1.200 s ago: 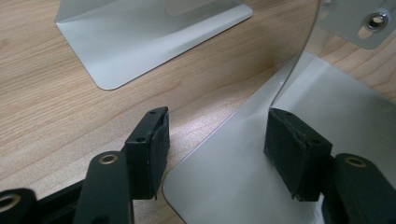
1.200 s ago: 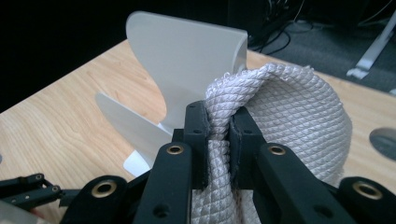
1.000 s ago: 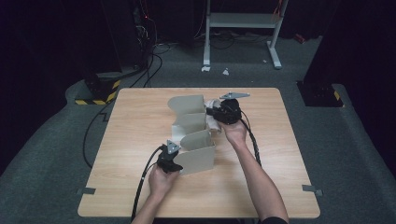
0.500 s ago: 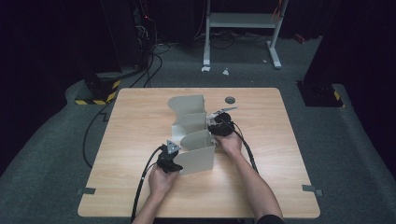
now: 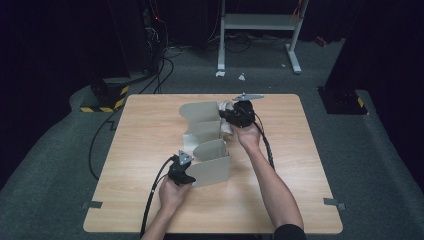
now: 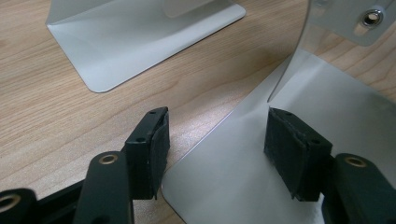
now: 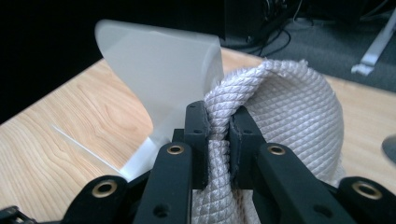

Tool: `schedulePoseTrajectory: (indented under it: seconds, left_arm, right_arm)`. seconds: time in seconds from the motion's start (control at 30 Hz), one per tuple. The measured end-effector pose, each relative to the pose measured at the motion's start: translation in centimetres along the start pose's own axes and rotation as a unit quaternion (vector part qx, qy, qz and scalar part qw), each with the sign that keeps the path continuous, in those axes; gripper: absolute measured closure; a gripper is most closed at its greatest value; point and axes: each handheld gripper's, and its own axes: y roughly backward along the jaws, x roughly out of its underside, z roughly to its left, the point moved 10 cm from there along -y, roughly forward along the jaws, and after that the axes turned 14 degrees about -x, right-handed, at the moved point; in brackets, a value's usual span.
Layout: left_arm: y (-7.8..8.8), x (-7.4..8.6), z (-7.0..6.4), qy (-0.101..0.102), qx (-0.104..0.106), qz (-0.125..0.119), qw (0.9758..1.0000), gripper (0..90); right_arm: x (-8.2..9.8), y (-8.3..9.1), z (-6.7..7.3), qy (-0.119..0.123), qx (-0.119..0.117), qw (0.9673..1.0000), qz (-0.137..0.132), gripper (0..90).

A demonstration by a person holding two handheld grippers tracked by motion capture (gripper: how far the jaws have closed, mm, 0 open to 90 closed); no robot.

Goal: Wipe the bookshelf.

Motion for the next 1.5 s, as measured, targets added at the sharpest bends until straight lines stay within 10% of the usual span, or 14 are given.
schedulePoseTrajectory:
  seconds: [0.37,0.6,1.1,1.5]
  left_arm:
    - [0.0,0.0,0.0,0.0,0.001,0.0,1.0,40.4]
    - [0.0,0.0,0.0,0.0,0.0,-0.001,1.0,40.4]
    - [0.0,0.0,0.0,0.004,0.002,0.001,1.0,39.7]
    - [0.0,0.0,0.2,0.011,-0.004,0.003,0.9999,39.3]
  right_arm:
    - [-2.4,0.9,0.8,0.031,-0.007,0.9994,-0.016,80.6]
    - [2.4,-1.4,-1.9,-0.027,-0.006,0.9987,0.043,80.5]
    - [9.9,-5.6,-3.3,-0.084,-0.009,0.9914,0.1,80.5]
    - [11.1,3.0,-4.3,-0.019,0.085,0.9923,0.088,80.1]
